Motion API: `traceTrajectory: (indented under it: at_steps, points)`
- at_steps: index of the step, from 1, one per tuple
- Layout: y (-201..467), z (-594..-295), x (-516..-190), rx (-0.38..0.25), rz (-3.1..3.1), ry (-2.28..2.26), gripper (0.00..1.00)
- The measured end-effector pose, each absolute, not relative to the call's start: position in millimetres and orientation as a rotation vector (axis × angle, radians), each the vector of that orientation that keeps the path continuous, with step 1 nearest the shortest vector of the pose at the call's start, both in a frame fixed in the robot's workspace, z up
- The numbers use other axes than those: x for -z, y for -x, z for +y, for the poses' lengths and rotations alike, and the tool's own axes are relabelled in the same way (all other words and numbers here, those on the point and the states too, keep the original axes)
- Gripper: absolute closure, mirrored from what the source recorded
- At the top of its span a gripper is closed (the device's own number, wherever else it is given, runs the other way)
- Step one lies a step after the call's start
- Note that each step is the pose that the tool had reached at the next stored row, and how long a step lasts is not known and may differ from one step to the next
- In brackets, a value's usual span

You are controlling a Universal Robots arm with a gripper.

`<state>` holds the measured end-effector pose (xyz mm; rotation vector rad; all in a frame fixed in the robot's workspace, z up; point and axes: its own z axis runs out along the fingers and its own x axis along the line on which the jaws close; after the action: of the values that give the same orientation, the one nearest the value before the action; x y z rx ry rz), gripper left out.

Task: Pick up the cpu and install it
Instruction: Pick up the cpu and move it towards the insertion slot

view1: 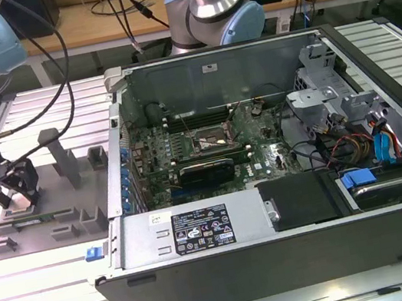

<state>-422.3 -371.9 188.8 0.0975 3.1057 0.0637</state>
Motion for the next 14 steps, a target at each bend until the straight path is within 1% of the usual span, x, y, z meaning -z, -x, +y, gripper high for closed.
traceTrajectory:
  at_steps: [4,5,6,10,14]
  points:
    - [422.3,-371.9,-188.8,-0.064,3.106,-0.097,0.4]
    - [422.3,-372.0,-188.8,-0.064,3.106,-0.097,0.41]
    - [422.3,-371.9,-188.8,-0.064,3.106,-0.097,0.45]
    - [422.3,-372.0,-188.8,-0.064,3.106,-0.097,0.45]
    - [422.3,-372.0,-197.0,-0.064,3.106,-0.097,0.45]
